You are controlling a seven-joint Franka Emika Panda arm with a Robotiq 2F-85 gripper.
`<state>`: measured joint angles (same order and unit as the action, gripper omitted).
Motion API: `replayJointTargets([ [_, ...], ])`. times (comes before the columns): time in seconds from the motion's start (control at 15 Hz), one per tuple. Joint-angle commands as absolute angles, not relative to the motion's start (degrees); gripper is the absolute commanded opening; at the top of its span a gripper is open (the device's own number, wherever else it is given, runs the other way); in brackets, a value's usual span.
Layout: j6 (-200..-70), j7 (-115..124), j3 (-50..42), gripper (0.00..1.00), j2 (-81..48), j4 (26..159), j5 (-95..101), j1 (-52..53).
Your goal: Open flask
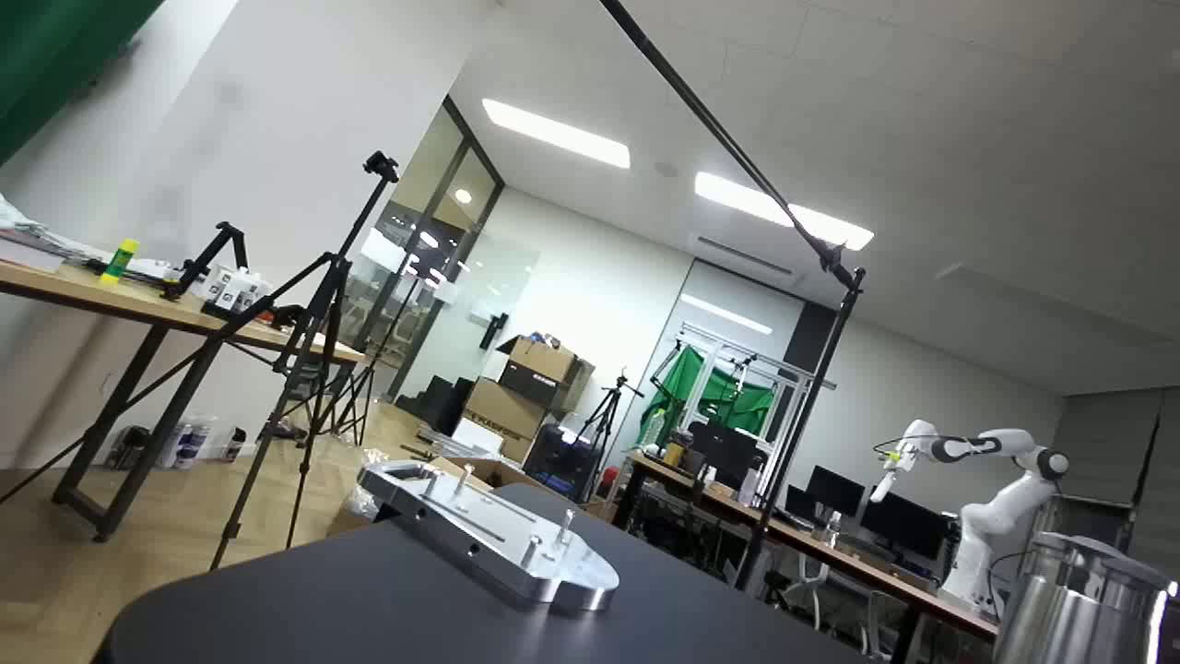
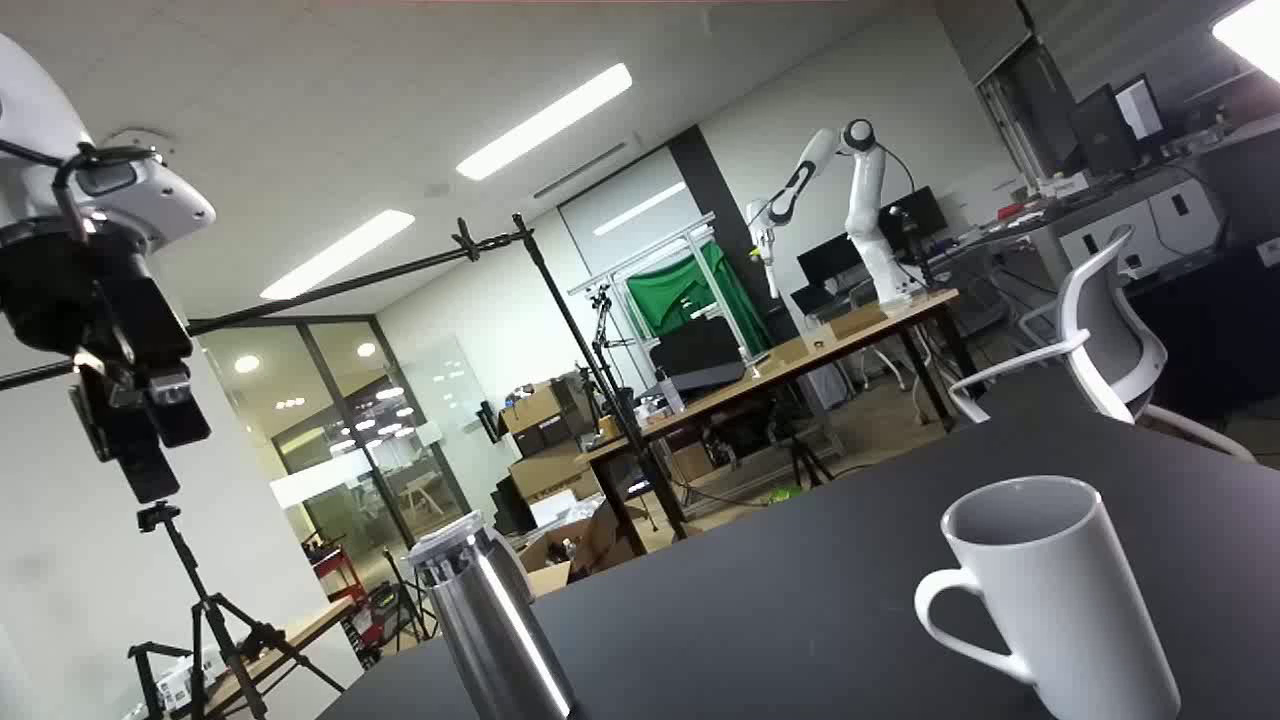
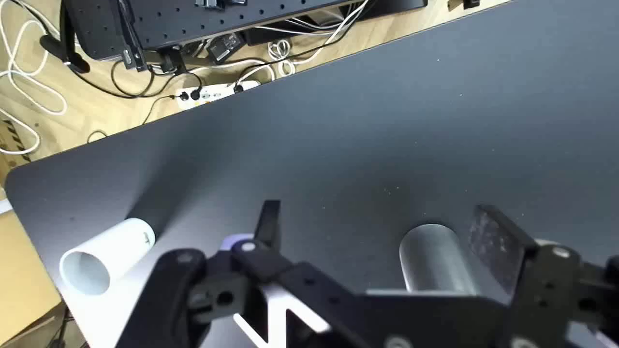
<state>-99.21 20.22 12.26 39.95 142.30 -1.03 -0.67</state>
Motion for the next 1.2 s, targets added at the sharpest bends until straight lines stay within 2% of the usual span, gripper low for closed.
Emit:
replayJointTargets([
  [0.0, -99.20, 20.57, 11.70, 1.00, 39.80, 142.19, -0.66, 0.03],
  [0.53, -99.23, 20.57, 11.70, 1.00, 39.92, 142.19, -0.66, 0.03],
  [0.67, -102.97, 20.28, 12.20, 1.00, 37.93, 141.69, 2.32, -0.96],
  [0.73, -104.57, 20.91, 12.07, 0.75, 34.95, 140.25, 3.46, -1.84],
  [0.8, -105.99, 21.39, 11.83, 0.74, 32.10, 139.01, 4.18, -2.47],
  [0.87, -107.13, 21.83, 11.60, 0.68, 28.86, 137.66, 4.85, -3.16],
  [1.13, -109.68, 24.41, 12.00, 0.38, 15.36, 130.94, 3.64, -6.18],
])
